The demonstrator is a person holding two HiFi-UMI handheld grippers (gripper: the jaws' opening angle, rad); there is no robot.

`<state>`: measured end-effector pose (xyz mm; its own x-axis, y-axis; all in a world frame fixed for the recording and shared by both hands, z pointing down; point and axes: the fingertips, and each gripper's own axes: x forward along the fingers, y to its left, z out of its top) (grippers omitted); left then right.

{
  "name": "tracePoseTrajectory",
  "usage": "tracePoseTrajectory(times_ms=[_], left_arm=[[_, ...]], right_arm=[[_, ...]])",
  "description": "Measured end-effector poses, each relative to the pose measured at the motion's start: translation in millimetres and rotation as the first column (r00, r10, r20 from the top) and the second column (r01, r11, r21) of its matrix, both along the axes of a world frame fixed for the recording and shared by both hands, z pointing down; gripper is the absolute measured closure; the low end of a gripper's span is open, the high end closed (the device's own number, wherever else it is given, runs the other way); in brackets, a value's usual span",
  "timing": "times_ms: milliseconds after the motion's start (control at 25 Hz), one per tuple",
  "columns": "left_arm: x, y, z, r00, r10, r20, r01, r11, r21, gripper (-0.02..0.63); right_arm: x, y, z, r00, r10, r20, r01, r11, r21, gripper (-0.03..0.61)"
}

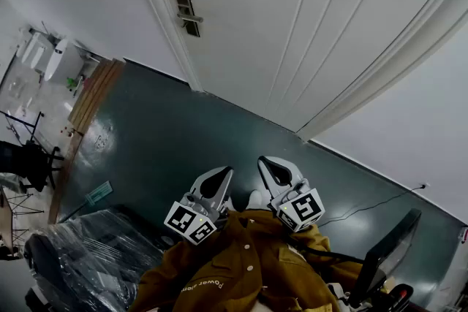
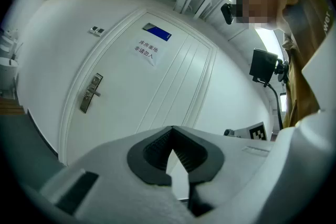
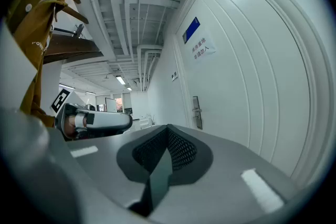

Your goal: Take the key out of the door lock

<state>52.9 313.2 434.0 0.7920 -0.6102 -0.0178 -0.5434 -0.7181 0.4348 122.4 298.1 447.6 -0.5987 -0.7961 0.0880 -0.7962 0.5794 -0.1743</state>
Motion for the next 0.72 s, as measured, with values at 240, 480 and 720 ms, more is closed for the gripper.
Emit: tracePoseTrajectory(times_ms=[240, 480, 720], left_arm=[[-2, -3, 3, 1.000, 0.003, -0.002, -0.003, 1.000, -0.008, 0.617], [6, -3, 4, 1.000, 0.018, 0.006, -0.018, 1.000, -0.006, 0.617], [17, -2, 4, 1.000, 0.014, 0.015, -0.014, 1.000, -0.014, 0.617]], right_arm=[[-3, -2, 2, 1.000, -0.011, -0.009, 0.011, 1.000, -0.007, 0.574], [3, -4, 2, 1.000, -0.007, 0.008, 0.007, 1.000, 0.001, 0.572], [12, -1, 7, 0.999, -0.026, 0.020, 0.026, 0.999, -0.021, 0.528]])
